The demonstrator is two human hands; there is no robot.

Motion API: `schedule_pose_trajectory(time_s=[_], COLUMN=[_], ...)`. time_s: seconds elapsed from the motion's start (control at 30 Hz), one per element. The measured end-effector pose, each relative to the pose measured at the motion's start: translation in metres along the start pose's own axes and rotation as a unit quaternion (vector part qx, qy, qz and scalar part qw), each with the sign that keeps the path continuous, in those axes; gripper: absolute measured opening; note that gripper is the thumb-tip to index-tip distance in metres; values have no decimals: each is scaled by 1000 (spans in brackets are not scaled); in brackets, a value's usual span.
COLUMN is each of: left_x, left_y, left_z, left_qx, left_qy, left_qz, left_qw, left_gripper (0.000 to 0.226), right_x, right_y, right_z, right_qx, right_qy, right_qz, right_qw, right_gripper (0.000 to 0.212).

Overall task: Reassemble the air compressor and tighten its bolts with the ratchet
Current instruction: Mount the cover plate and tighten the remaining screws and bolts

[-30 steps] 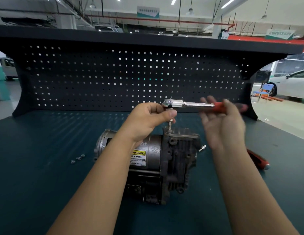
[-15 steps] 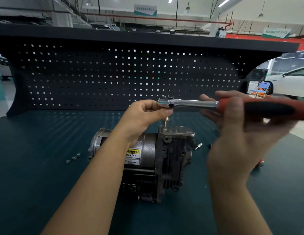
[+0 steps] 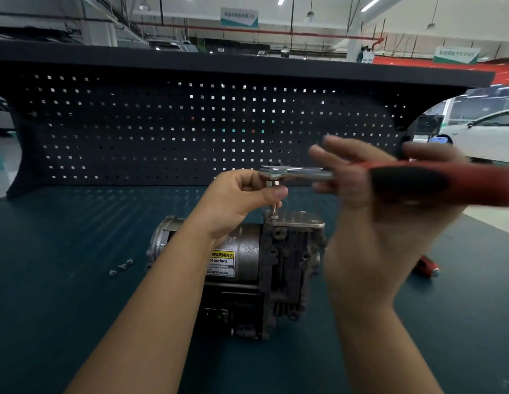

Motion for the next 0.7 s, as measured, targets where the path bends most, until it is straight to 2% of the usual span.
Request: schedule_pose_trajectory(time_s=[0.07,0.13,0.2,0.27,0.33,0.4,0.43,0.53,0.6,0.67,0.7], left_x=[0,-3,-5,-6,-6,-6,-6,-5,-4,-2,-1], left_y=[0,1,1,1,1,1,1,1,1,1,1], left_z=[-1,-2,-1,-1,-1,-2,-2,-1,0,-1,-1], left_qx=[10,11,11,11,10,14,14,9,9,6,6], left_qy=[3,3,8,9,1,-5,-6,-25,-27,-24,-19], left_qz=[-11,-27,-33,-38,-41,-41,-39,-32,-21,-6,0], left_qw=[1000,1000,999,999,999,999,999,999,999,1000,1000], left_gripper=[22,19,20,22,23,23,22,13,14,15,7], right_x=[27,51,57,50,43,47,51,58,41,8,-8], right_y=[-7,-10,-2,15,30,32,28,4,-7,-5,0], right_z=[31,73,120,154,169,168,158,98,41,-4,-18], right_qx=[-102,-223,-361,-483,-535,-506,-463,-279,-129,-1,43], right_qy=[-48,-105,-166,-209,-245,-243,-238,-164,-56,30,58], right_qz=[84,157,202,222,231,247,252,232,163,55,0], right_qw=[990,957,895,820,775,790,816,917,977,998,997], right_gripper=[26,23,22,8,12,9,5,31,37,38,36])
Point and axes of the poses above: each hand's wrist, its own y-axis away from the middle knuckle, its own x-axis out of the back of the hand, z = x × y, the point moved 10 cm from there along -y, towards the middle knuckle, and after that the axes turned 2 degrees about y, right-handed, at the moved point
